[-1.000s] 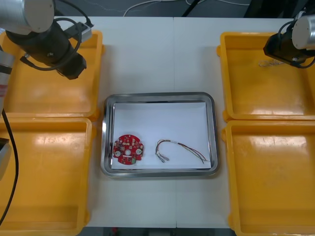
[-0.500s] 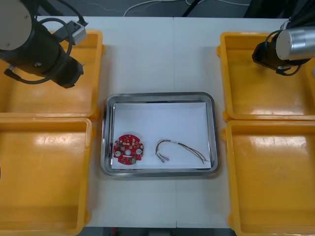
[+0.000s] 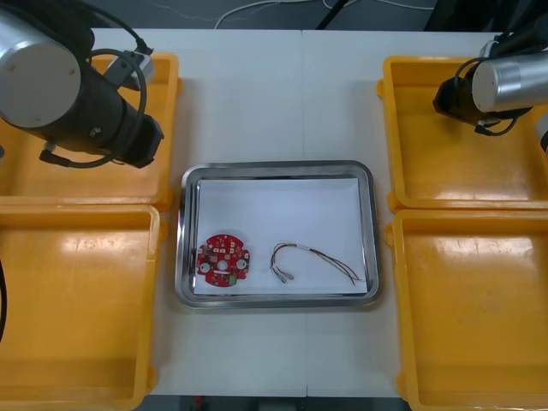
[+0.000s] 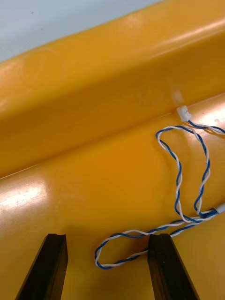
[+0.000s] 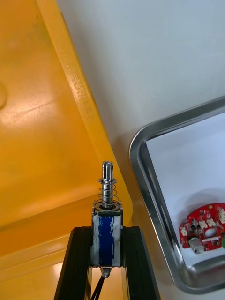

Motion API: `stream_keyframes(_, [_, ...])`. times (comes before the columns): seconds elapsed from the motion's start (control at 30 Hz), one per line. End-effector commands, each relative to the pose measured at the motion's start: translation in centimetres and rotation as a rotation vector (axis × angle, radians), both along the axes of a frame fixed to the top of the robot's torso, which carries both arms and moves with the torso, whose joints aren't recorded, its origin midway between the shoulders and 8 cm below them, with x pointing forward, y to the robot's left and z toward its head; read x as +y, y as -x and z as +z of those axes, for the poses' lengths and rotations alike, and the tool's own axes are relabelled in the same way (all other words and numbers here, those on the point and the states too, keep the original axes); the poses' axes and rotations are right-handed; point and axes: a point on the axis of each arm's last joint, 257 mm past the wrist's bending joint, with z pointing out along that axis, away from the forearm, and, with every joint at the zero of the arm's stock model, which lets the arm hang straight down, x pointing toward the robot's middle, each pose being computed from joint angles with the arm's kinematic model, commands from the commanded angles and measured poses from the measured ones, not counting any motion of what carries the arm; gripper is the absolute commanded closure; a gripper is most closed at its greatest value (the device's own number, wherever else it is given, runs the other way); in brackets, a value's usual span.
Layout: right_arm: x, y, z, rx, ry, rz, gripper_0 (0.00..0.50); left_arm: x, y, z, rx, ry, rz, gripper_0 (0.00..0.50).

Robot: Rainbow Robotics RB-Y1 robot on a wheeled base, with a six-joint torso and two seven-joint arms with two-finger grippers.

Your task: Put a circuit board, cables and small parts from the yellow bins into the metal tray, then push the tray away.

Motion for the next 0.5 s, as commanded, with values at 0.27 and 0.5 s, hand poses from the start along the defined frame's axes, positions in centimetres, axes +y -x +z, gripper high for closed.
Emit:
stream_keyframes(0.27, [0.3, -0.6, 1.3, -0.018, 0.078, 0.056, 0.007, -4.2, 0.4, -3.3, 0.037, 0.110, 0.202, 0.500])
stream_keyframes(0.5, [-0.4, -0.5, 1.4, -0.015, 0.096, 0.057, 0.426, -5.0, -0.1, -5.6, 0.077, 0.120, 0.265, 0.500])
